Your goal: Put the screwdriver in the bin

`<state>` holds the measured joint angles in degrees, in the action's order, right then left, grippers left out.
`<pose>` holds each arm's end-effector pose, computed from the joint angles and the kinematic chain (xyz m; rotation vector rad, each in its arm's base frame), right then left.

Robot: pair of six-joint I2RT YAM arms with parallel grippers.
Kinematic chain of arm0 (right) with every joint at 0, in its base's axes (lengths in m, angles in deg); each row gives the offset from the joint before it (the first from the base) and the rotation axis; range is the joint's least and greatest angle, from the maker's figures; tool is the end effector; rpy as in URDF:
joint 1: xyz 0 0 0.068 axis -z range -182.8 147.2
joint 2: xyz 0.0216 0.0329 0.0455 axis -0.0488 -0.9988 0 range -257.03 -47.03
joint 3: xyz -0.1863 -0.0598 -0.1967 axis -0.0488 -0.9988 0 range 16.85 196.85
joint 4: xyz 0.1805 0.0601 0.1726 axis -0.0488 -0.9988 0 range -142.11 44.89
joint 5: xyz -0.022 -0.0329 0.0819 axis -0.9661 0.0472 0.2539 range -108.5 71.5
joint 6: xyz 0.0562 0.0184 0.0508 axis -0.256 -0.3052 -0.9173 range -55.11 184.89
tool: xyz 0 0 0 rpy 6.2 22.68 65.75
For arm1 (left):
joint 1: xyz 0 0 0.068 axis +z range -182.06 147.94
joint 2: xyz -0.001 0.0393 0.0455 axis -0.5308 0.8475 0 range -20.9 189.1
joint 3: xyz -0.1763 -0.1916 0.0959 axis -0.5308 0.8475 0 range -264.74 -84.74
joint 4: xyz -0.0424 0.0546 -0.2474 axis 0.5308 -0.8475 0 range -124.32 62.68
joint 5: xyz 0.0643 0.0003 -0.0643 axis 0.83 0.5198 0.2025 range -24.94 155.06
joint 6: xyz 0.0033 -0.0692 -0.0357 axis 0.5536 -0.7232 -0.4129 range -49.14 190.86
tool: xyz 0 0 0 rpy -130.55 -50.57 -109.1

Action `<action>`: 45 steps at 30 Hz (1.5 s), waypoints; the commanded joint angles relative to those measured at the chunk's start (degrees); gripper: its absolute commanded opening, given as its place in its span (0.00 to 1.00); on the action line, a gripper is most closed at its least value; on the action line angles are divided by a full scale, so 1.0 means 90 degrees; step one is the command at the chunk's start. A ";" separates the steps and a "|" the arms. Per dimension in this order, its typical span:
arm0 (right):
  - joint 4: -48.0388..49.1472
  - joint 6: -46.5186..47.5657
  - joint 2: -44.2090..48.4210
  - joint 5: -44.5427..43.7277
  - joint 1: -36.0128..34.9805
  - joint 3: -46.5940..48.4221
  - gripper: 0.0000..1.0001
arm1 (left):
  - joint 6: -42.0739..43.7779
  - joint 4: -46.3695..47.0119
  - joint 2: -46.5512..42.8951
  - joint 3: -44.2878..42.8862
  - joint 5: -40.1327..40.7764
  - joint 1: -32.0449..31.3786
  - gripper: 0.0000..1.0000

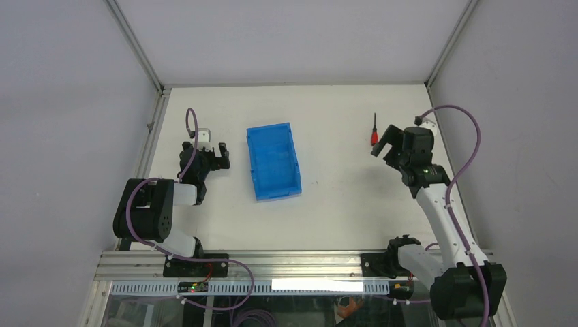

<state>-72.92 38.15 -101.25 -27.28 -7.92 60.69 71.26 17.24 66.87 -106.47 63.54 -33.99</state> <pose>0.2197 0.0095 0.2608 0.4999 2.1746 0.1327 0.2925 -0.0117 0.1356 0.0574 1.9449 -0.0435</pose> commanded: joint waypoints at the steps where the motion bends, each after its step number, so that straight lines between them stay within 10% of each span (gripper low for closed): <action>1: 0.0190 0.0127 -0.0556 0.0185 -0.0019 0.1037 0.99 | -0.0117 0.0169 -0.0155 -0.0026 0.0003 -0.0054 0.99; 23: -0.1661 0.1113 -0.7067 -0.0209 0.0384 0.5813 0.91 | -0.0114 0.0169 -0.0154 -0.0026 0.0003 -0.0051 0.99; 29: -0.1988 0.1220 -0.7921 0.0152 0.0413 0.6385 0.66 | -0.0113 0.0168 -0.0156 -0.0026 0.0003 -0.0051 0.99; 36: -0.2177 0.1276 -0.7963 0.0258 0.0413 0.6511 0.00 | -0.0116 0.0167 -0.0160 -0.0026 0.0003 -0.0049 0.99; 45: -0.2956 0.1513 -0.6758 0.0034 0.0189 0.6827 0.00 | -0.0113 0.0167 -0.0153 -0.0026 0.0008 -0.0050 0.99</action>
<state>-94.36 49.87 -172.07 -25.75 -4.71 117.88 71.26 17.24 66.87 -106.47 63.54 -33.99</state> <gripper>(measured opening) 0.152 0.992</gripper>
